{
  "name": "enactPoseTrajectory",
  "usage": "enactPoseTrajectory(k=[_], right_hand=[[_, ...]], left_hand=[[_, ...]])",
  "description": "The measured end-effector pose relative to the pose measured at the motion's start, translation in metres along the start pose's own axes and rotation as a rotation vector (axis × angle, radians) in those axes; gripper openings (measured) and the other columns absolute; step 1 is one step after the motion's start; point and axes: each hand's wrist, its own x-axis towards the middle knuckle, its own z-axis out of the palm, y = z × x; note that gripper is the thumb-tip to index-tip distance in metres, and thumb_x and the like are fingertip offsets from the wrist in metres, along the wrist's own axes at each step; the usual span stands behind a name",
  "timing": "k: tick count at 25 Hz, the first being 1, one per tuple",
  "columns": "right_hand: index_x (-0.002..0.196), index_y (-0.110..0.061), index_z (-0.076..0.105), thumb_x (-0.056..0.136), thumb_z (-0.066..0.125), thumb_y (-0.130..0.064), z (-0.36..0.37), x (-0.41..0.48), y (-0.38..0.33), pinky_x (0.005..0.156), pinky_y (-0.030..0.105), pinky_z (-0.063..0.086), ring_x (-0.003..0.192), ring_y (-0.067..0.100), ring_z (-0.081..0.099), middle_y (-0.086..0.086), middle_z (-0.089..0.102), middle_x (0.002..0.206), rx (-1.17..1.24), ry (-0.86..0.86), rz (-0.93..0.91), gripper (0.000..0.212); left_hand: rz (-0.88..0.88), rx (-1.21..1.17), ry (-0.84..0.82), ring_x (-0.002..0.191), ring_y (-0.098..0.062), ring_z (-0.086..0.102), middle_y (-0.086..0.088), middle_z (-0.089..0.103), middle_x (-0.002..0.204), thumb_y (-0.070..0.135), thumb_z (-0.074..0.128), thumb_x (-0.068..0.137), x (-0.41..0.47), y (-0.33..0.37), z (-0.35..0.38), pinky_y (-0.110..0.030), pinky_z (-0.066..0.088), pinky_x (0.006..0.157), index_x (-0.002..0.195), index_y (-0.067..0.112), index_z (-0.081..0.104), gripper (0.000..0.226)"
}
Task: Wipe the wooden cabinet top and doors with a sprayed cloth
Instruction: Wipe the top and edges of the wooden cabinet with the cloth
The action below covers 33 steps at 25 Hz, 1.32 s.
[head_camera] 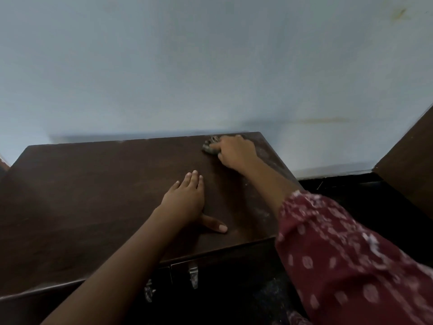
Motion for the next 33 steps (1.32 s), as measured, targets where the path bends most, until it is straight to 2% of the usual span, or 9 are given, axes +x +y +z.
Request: enactPoseTrajectory(k=[3,5,11,18,21,25,30,33], right_hand=[[0.121,-0.019,0.058,0.097,0.043,-0.026,-0.002,0.029,-0.001,0.096,0.042,0.04,0.119,0.032,0.05,0.012,0.057,0.128,-0.024,0.022,0.046,0.029],[0.122,-0.015,0.057,0.098,0.043,-0.026,-0.003,0.036,0.003,0.097,0.043,0.039,0.121,0.033,0.048,0.013,0.056,0.129,-0.02,0.027,0.078,0.031],[0.128,-0.031,0.054,0.096,0.044,-0.023,0.004,0.0,0.017,0.095,0.042,0.042,0.123,0.031,0.048,0.009,0.053,0.133,-0.012,-0.013,0.076,0.034],[0.137,-0.041,0.04,0.095,0.039,-0.022,0.004,-0.106,0.019,0.096,0.043,0.043,0.126,0.032,0.043,0.002,0.043,0.143,-0.02,-0.043,0.025,0.045],[0.138,-0.043,0.036,0.094,0.041,-0.025,0.004,-0.148,0.02,0.096,0.041,0.043,0.127,0.03,0.042,-0.004,0.038,0.149,0.0,-0.037,0.019,0.048],[0.14,-0.042,0.034,0.093,0.042,-0.026,0.003,-0.196,0.022,0.097,0.038,0.042,0.13,0.03,0.039,-0.006,0.034,0.152,0.003,-0.026,-0.017,0.05],[0.138,-0.042,0.038,0.092,0.045,-0.025,-0.001,-0.225,0.04,0.094,0.037,0.042,0.125,0.032,0.044,-0.007,0.037,0.151,-0.013,-0.026,-0.043,0.049],[0.139,-0.043,0.036,0.094,0.042,-0.026,-0.004,-0.216,0.046,0.095,0.035,0.041,0.126,0.03,0.043,-0.009,0.035,0.151,-0.044,-0.034,-0.025,0.049]], left_hand=[[-0.01,0.003,-0.022,0.147,-0.023,-0.014,-0.013,-0.019,0.158,0.074,0.059,0.062,0.005,0.0,0.002,-0.04,0.0,0.12,0.148,0.004,-0.013,0.133],[-0.015,0.005,-0.04,0.147,-0.023,-0.014,-0.013,-0.02,0.157,0.074,0.059,0.062,0.005,0.0,0.001,-0.04,-0.001,0.12,0.148,0.004,-0.014,0.133],[-0.013,-0.031,-0.051,0.147,-0.024,-0.016,-0.012,-0.021,0.157,0.072,0.06,0.064,0.002,0.0,0.0,-0.042,-0.003,0.12,0.148,0.005,-0.014,0.131],[-0.039,-0.079,-0.082,0.145,-0.025,-0.023,-0.013,-0.026,0.156,0.068,0.059,0.07,-0.003,0.006,0.002,-0.044,-0.009,0.119,0.147,0.006,-0.017,0.125],[-0.013,-0.134,-0.027,0.147,-0.028,-0.015,-0.014,-0.015,0.158,0.061,0.058,0.077,-0.007,0.008,0.003,-0.042,-0.003,0.12,0.15,0.01,-0.004,0.109],[0.055,-0.212,0.142,0.148,-0.025,0.007,-0.008,0.011,0.16,0.04,0.049,0.093,-0.01,0.024,0.002,-0.042,0.015,0.12,0.149,0.012,0.021,0.069],[0.02,-0.129,0.163,0.148,-0.023,0.006,-0.009,0.007,0.16,0.045,0.038,0.095,-0.008,0.048,0.011,-0.041,0.009,0.119,0.149,0.012,0.015,0.068],[0.01,-0.111,0.173,0.148,-0.024,0.012,-0.008,0.011,0.16,0.044,0.039,0.096,-0.007,0.047,0.005,-0.041,0.015,0.119,0.148,0.013,0.02,0.064]])
